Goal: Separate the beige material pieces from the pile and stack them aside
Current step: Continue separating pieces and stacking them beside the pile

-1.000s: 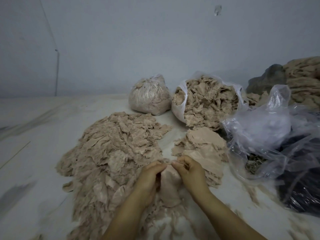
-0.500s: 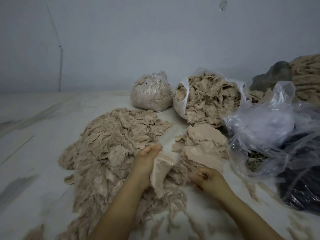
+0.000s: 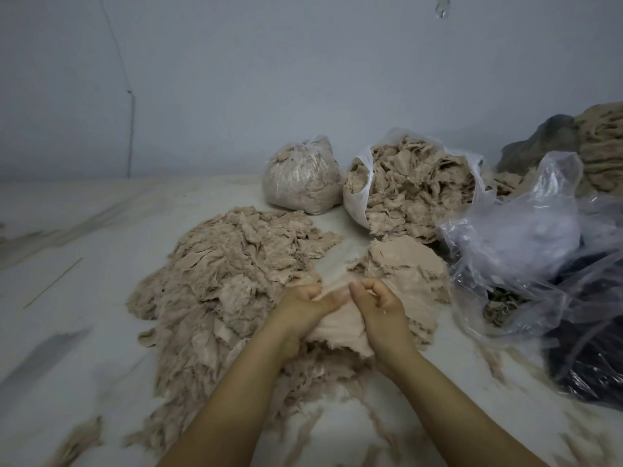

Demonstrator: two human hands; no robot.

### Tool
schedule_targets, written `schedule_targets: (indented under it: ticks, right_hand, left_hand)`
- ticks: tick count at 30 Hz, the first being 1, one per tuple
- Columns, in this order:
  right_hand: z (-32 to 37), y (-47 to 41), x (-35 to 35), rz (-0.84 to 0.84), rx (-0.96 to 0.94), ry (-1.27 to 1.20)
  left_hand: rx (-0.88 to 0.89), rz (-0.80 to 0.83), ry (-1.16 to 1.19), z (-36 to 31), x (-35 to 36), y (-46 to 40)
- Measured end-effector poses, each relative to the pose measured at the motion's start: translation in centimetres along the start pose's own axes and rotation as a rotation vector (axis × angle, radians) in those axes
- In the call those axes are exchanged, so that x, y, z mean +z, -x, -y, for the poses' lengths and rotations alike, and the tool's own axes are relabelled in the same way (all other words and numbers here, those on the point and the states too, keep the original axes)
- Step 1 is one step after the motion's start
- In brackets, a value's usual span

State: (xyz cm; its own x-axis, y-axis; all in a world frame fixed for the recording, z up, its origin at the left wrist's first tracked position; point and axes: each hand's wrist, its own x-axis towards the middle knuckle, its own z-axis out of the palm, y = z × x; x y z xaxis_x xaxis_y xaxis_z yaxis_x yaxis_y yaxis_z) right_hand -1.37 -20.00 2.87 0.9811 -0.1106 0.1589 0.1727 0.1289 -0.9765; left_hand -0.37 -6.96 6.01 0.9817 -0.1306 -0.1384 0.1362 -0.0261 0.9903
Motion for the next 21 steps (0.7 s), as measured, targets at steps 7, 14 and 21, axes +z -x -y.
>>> schedule_targets:
  ticks: [7, 14, 21]
  right_hand:
    - [-1.3, 0.9, -2.1, -0.052, -0.083, 0.502]
    - [0.7, 2.9, 0.7, 0.261, 0.313, -0.169]
    - [0.3, 2.1, 0.7, -0.149, 0.249, -0.315]
  left_hand:
    - [0.040, -0.279, 0.236, -0.6, -2.1, -0.8]
    - [0.076, -0.075, 0.300, -1.0, -0.4, 0.6]
    - [0.242, -0.332, 0.112, 1.2, -0.9, 0.1]
